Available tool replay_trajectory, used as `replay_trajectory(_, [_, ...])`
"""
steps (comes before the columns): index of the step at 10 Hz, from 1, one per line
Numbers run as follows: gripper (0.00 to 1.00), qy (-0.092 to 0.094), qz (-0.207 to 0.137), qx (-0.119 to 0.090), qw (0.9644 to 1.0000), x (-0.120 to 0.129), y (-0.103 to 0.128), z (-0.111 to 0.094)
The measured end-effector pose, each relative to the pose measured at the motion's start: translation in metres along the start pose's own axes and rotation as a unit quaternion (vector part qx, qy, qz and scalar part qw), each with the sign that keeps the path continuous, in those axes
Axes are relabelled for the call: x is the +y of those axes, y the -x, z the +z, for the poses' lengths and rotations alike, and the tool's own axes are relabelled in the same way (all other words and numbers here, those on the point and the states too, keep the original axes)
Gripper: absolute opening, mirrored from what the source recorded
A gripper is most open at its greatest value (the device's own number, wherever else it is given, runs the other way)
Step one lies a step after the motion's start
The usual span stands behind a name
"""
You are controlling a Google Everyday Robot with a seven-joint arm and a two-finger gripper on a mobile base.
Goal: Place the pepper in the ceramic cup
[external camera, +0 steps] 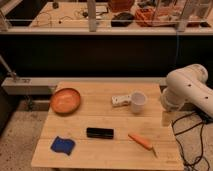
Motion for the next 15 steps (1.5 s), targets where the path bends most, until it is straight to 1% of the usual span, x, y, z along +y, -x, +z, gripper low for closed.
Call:
replay_trajectory(10, [0.80, 0.000, 0.000, 0.000, 1.0000, 0.000, 0.000, 0.000])
replay_trajectory(13, [0.80, 0.012, -0.007, -0.015, 0.9998, 0.010, 0.013, 0.021])
replay_trajectory(15, [0.80, 0.016, -0.008, -0.019, 0.9997, 0.012, 0.017, 0.025])
